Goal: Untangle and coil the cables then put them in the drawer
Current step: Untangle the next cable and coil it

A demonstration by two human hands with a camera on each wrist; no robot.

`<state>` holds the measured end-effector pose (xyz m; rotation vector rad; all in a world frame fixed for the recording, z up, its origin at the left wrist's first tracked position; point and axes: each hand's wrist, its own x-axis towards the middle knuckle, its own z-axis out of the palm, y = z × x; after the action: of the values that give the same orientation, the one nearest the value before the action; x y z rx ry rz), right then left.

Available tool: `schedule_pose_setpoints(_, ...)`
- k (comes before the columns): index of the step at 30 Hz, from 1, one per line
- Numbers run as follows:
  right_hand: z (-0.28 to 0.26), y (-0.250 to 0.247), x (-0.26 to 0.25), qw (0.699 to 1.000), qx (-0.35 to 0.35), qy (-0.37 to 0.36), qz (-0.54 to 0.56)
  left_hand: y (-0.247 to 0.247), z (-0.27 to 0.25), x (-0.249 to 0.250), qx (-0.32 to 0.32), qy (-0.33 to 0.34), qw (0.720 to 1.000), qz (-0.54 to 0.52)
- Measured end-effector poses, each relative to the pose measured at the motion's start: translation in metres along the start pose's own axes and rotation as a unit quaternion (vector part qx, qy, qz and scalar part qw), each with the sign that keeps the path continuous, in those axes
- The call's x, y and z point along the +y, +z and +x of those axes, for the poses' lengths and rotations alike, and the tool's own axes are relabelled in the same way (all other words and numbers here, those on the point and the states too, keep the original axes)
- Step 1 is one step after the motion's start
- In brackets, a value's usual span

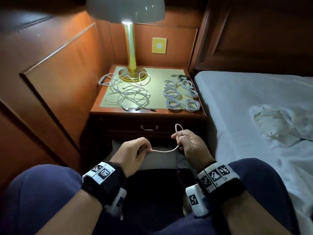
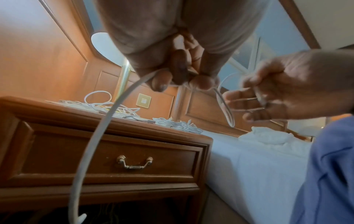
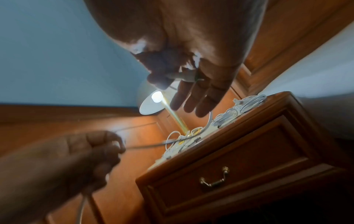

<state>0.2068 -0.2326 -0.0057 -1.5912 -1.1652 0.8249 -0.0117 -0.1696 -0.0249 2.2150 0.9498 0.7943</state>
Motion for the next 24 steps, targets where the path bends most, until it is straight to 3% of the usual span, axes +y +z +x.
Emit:
schedule_pose_setpoints(3, -0.003, 0.016, -0.002, 0.986, -0.149, 0.046, -0.065, -0.001, 0.001, 0.007, 0.013, 0.026, 0.998, -0.048)
schedule_pose_setpoints(6, -0.009, 0.024, -0.004, 0.963, -0.253, 0.096, 0.002, -0.002, 0.001, 0.005, 0.017, 0.011, 0.998, -0.061)
schedule_pose_setpoints(12, -0.012, 0.024, -0.012, 0.924, -0.234, 0.17, 0.251, 0.007, -0.004, 0.005, -0.046, -0.088, 0.972, -0.214)
schedule_pose_setpoints(18, -0.011, 0.008, -0.007, 0.906, -0.239, 0.187, 0.294, 0.007, 0.0, 0.005, 0.008, -0.158, 0.955, -0.249)
schedule_pose_setpoints(21, -0.014, 0.01, -0.003, 0.922, -0.252, 0.16, 0.245, 0.006, -0.001, 0.004, 0.012, -0.177, 0.95, -0.255)
schedule_pose_setpoints(24, -0.016, 0.014, -0.003, 0.955, -0.205, 0.125, 0.175, 0.005, -0.004, 0.007, -0.004, -0.197, 0.943, -0.269)
